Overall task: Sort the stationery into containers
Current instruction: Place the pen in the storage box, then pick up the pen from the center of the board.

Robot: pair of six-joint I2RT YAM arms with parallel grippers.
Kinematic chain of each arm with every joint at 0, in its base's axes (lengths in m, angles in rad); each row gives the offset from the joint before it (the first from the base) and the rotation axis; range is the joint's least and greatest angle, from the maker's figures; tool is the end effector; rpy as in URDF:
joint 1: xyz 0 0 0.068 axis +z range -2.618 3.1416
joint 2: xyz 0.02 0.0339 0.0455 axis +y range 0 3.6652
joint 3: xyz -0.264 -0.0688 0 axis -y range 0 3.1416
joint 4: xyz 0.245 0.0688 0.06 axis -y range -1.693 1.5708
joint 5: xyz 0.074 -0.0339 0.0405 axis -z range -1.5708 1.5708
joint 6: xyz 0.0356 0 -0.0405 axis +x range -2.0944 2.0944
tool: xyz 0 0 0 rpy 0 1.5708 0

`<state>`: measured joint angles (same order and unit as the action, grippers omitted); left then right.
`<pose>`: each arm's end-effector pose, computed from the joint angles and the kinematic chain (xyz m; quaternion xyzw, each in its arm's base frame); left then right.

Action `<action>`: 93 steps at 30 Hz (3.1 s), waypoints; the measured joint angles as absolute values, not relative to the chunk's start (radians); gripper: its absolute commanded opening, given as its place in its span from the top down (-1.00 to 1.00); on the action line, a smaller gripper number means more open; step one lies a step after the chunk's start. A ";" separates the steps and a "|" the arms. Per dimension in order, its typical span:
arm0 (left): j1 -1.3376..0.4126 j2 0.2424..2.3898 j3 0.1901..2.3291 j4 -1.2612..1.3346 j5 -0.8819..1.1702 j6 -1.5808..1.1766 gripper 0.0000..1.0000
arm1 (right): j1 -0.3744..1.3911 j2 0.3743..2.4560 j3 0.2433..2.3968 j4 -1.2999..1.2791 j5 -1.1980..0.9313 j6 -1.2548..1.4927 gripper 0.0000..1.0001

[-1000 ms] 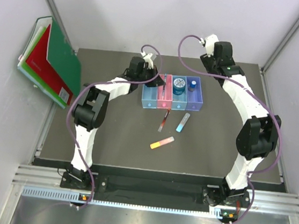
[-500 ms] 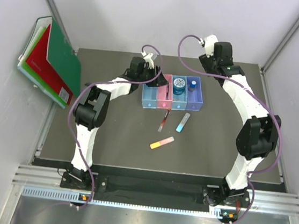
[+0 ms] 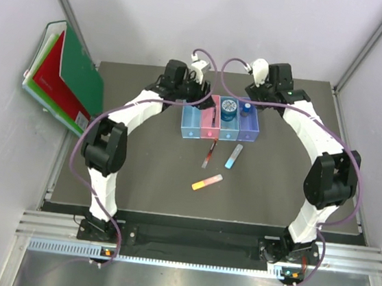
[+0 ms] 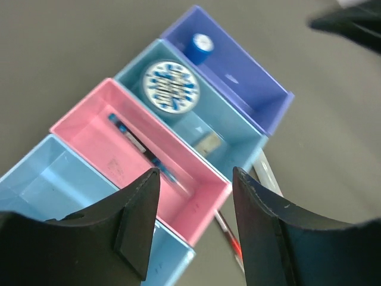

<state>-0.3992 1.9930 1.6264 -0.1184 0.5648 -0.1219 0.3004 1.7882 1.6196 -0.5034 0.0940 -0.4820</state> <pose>0.4261 -0.2004 0.2740 0.2562 0.7945 -0.3584 0.4179 0.3966 0.1194 0.3212 -0.3242 0.8395 -0.0815 0.4283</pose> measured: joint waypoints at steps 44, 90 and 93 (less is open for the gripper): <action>-0.678 2.093 1.533 -0.469 0.122 -0.085 0.03 | 0.040 1.753 1.717 -0.434 0.197 -0.265 -0.47; -0.693 1.945 1.563 -0.626 0.144 -0.005 1.00 | 0.021 1.713 1.718 -0.436 0.130 -0.224 -0.47; -0.670 1.928 1.596 -0.594 0.194 -0.009 1.00 | 0.021 1.710 1.718 -0.440 0.129 -0.222 -0.47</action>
<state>-0.6701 1.9278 1.5963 -0.5941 0.1936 -0.0093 0.0212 1.7103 1.7180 -0.4397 0.1291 -0.2222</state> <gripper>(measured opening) 0.045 0.733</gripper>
